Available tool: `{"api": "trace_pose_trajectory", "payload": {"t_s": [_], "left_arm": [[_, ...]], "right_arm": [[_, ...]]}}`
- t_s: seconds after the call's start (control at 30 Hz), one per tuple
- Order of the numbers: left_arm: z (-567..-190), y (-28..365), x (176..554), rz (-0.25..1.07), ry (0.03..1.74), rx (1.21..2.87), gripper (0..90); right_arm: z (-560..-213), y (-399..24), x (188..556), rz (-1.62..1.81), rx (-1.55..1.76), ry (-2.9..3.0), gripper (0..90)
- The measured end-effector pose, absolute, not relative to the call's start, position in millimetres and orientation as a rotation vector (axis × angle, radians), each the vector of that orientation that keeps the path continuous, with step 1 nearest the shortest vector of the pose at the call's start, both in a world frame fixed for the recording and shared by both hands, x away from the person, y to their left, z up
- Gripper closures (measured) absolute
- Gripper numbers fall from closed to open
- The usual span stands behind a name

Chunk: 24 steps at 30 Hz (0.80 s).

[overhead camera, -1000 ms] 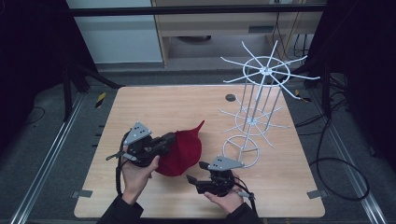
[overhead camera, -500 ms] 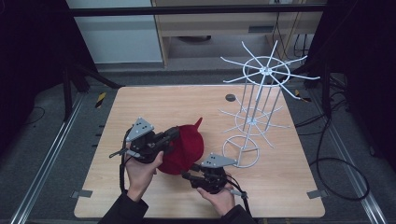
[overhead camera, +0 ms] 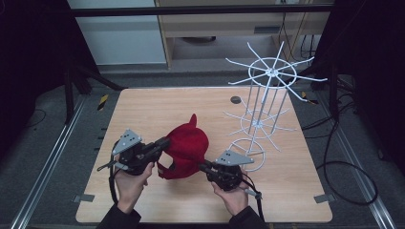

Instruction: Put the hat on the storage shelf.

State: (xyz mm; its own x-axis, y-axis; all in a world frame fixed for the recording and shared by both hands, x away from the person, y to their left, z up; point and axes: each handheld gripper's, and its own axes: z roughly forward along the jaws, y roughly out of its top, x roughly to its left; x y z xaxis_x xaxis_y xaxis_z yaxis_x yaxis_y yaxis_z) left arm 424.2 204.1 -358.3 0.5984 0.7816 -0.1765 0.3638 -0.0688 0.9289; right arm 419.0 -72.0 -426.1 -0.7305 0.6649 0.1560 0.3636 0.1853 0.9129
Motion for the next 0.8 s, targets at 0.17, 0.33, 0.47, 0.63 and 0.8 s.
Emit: {"api": "trace_pose_trajectory", "payload": {"t_s": [0.17, 0.33, 0.47, 0.63, 0.8], "left_arm": [[-374, 224, 417, 0.447, 1.006, 1.665, 83.1], [-390, 246, 411, 0.453, 1.057, 1.663, 82.7], [-401, 263, 403, 0.474, 1.097, 1.670, 82.5], [-417, 281, 397, 0.486, 1.158, 1.688, 82.5], [-428, 294, 398, 0.506, 1.217, 1.695, 82.4]], "right_arm": [[-419, -61, 420, 1.527, 0.923, 2.198, 80.6], [-410, -38, 420, 1.476, 0.834, 2.242, 80.4], [-407, -18, 420, 1.431, 0.760, 2.281, 79.9], [-411, 2, 422, 1.403, 0.726, 2.327, 78.4], [-414, 21, 427, 1.404, 0.707, 2.347, 77.4]]}}
